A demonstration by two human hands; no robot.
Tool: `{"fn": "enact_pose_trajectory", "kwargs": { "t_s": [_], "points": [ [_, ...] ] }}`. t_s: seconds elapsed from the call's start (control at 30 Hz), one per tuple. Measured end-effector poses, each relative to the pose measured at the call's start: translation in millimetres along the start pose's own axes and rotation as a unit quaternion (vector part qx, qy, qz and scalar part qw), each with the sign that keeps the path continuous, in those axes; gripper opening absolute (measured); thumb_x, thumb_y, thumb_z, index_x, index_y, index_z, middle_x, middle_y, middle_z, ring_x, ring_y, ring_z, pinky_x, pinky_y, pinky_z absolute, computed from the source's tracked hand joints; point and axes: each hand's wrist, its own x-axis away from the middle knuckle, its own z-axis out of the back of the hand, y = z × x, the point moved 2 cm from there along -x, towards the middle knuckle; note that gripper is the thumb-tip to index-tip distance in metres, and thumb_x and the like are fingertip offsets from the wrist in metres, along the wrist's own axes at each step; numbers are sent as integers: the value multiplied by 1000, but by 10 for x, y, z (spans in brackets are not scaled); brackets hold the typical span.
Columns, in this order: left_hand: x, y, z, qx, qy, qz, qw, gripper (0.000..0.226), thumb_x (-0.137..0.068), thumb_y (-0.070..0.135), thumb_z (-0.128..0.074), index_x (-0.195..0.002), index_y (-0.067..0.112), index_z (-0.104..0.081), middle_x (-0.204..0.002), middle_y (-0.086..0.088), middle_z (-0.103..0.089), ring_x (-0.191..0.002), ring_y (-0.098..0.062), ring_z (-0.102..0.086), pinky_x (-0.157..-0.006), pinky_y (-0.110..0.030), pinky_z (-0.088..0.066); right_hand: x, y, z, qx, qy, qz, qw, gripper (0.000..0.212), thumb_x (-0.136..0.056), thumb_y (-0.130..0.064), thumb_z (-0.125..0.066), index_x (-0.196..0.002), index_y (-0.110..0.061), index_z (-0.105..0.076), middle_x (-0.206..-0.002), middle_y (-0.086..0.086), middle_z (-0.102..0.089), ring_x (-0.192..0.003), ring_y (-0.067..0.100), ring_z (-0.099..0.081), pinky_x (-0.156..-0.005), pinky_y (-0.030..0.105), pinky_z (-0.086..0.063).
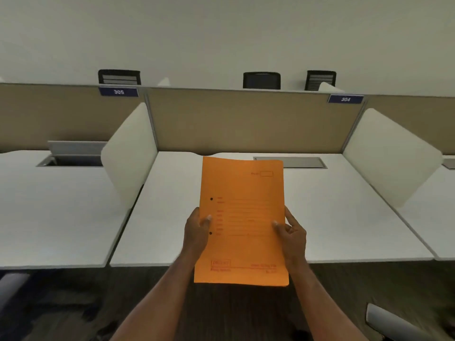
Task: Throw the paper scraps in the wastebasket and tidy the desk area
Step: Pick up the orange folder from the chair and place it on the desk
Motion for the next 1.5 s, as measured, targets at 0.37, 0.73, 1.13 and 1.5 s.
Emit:
{"fn": "enact_pose_trajectory", "kwargs": {
  "t_s": [0.37,0.73,1.13,1.5],
  "points": [
    [-1045,-251,362,-4,-7,3,1000,12,-103,24,-49,-114,25,-55,-102,6,-66,-88,-14,-68,-64,-20,-50,-738,71,-786,69,12,46,997,41,-97,-22,-63,-130,-45,-54,-116,-6,-74,-91,20,-76,-72,33,-63],
    [-1916,-694,199,-18,-14,24,999,21,-104,25,-49,-122,17,-56,-115,-5,-66,-97,-26,-67,-78,-35,-55,-1544,533,-1031,93,23,32,995,43,-97,-23,-63,-135,-39,-51,-113,-9,-75,-91,15,-76,-72,31,-63],
    [-3291,-1184,-493,-38,-6,68,997,26,-104,25,-48,-125,12,-53,-115,-6,-64,-97,-26,-67,-79,-36,-56,-3079,1214,-1076,127,23,28,991,38,-99,-17,-59,-135,-30,-54,-113,-13,-72,-92,6,-74,-65,15,-57],
    [-4438,-1912,-1033,-124,12,98,987,25,-100,29,-55,-117,11,-58,-108,-7,-69,-90,-23,-68,-78,-38,-57,-4342,2049,-1133,176,10,-20,984,36,-98,-15,-59,-129,-33,-55,-107,-19,-71,-88,4,-74,-65,17,-58]
  ]
}}
